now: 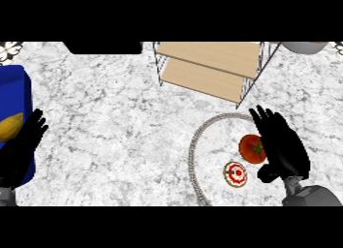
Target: Pick the tomato from the placemat and place it in the tiered shelf
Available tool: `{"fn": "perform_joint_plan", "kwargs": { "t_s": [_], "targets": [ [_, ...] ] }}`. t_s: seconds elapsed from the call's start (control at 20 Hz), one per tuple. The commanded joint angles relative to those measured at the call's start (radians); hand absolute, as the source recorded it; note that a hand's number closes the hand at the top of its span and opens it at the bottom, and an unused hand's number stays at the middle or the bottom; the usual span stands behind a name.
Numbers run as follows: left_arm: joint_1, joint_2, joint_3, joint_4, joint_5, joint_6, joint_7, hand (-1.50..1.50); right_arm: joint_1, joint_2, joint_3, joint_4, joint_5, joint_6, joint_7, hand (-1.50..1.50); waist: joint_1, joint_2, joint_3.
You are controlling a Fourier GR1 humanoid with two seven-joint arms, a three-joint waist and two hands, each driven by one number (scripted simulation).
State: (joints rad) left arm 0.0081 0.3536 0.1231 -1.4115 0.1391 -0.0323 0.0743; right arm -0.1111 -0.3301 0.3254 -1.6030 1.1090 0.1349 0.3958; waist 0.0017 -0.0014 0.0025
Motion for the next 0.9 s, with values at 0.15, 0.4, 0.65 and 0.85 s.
{"fn": "perform_joint_plan", "kwargs": {
  "t_s": [0.15, 0.4, 0.65, 0.85],
  "targets": [
    [-0.003, -0.010, 0.032, -0.019, -0.020, -0.026, 0.054, 0.00, -0.092, 0.069, -0.073, 0.177, 0.028, -0.009, -0.062, -1.50, 0.003, 0.002, -0.002],
    [-0.033, -0.016, 0.059, 0.040, -0.025, -0.055, 0.014, 0.00, -0.006, 0.047, -0.086, 0.167, 0.022, -0.046, -0.161, 1.50, -0.001, 0.001, -0.002],
    [0.038, -0.058, 0.029, -0.101, -0.049, -0.021, 0.082, 0.00, -0.038, 0.044, -0.082, 0.202, 0.090, -0.076, -0.180, 1.50, 0.003, 0.001, -0.002],
    [0.021, -0.035, 0.063, -0.090, -0.039, -0.050, 0.086, 0.00, -0.012, 0.076, -0.060, 0.117, 0.148, -0.126, -0.149, 1.50, 0.000, 0.000, -0.002]
  ]
}}
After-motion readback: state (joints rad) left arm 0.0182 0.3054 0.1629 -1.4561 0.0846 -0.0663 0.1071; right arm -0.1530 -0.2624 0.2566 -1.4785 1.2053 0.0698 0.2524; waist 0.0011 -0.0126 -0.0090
